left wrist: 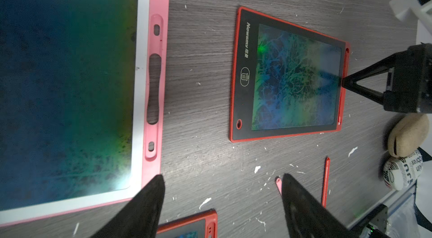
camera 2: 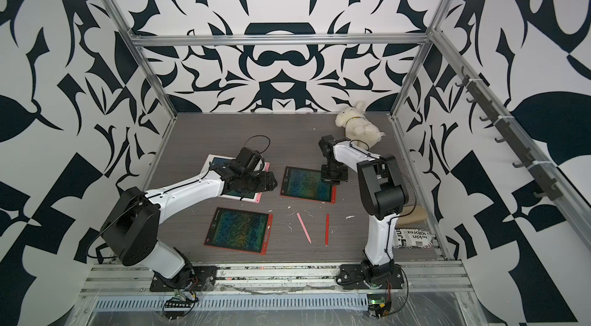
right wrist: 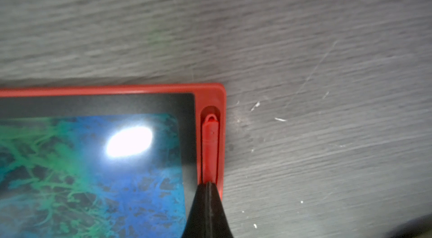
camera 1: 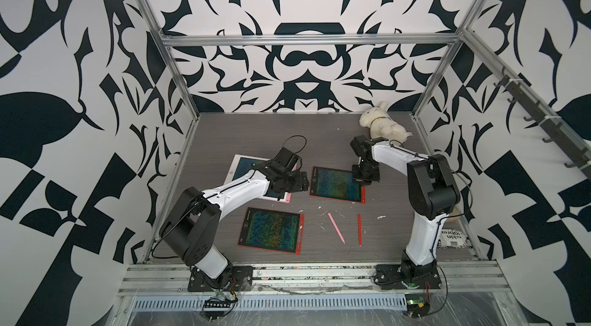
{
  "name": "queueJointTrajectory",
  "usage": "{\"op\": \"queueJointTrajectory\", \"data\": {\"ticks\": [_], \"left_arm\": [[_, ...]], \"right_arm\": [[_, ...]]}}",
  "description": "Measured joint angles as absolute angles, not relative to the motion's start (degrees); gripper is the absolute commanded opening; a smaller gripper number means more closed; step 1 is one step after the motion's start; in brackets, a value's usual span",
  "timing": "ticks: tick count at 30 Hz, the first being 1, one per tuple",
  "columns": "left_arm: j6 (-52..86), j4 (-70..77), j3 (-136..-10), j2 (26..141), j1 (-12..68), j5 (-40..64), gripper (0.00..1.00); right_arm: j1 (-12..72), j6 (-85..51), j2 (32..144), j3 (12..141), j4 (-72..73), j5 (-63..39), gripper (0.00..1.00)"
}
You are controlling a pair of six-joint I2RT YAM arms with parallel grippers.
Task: Place the stylus back onto the writing tablet
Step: Place the stylus on the writing tablet.
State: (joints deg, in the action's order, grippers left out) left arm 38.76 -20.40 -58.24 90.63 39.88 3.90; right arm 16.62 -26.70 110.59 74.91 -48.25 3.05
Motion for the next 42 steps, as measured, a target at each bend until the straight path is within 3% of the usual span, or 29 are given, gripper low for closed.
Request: {"op": "queueJointTrajectory", "data": {"ticks": [17,26,42], "left_arm": [[38.8,-20.4,-58.2,90.6,39.9,3.9,0.81],[38.8,-20.4,-58.2,90.6,40.1,3.9,0.81],[38.8,-20.4,-58.3,91.6,40.5,4.0,0.81]], "right_arm": [[14.4,-23.9,106.2,69.9,-41.7,-4.7,0.00],[14.5,-24.7,101.3,69.5,-42.1,-4.5,0.00],[15.8,-25.1,106.5,69.6,-45.3,-0.4,0.00]]}}
